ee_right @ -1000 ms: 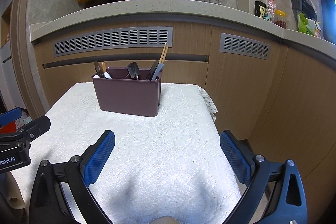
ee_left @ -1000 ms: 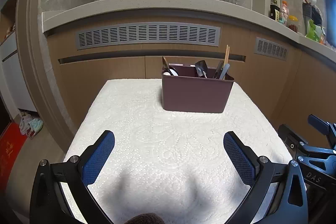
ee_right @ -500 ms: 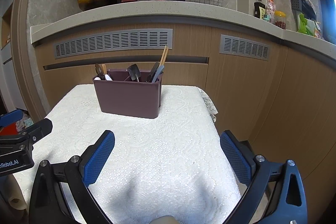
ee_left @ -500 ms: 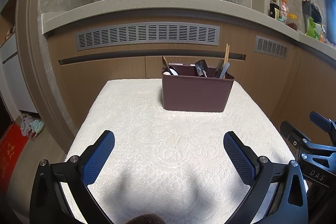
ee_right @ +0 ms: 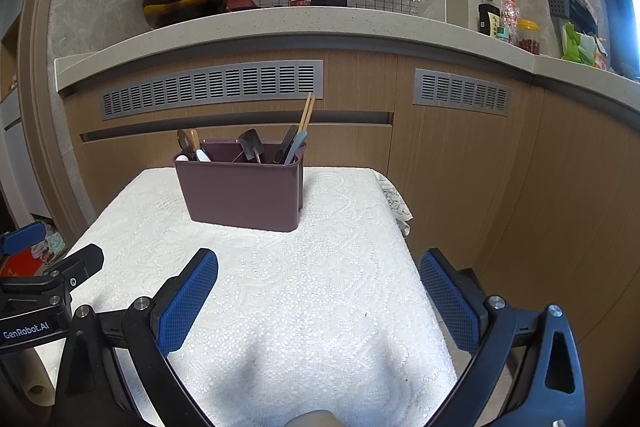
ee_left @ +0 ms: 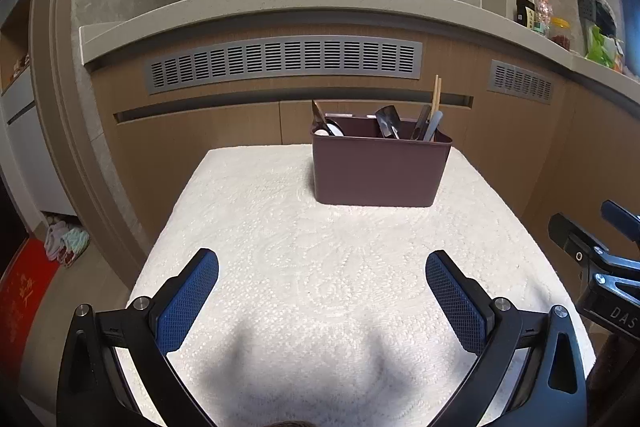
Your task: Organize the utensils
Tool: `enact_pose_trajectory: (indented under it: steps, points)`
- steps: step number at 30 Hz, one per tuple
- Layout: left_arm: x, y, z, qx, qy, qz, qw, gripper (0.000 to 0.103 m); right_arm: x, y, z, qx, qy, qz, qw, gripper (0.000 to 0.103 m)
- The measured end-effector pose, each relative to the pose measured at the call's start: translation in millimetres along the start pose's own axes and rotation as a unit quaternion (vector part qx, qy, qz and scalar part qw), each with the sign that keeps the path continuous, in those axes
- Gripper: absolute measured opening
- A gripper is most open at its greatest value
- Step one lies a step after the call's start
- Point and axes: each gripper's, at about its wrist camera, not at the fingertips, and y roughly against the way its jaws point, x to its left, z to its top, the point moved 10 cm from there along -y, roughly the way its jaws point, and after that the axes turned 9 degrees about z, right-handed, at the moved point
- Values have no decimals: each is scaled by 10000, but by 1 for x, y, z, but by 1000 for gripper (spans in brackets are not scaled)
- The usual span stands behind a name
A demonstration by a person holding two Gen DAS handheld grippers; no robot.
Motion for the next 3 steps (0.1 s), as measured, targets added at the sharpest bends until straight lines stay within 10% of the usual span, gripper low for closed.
enact_pose_trajectory:
  steps: [3]
  points:
    - [3, -1, -1, -27, 22, 24, 10000, 103, 0, 0, -1, -11, -16, 28, 10000, 101]
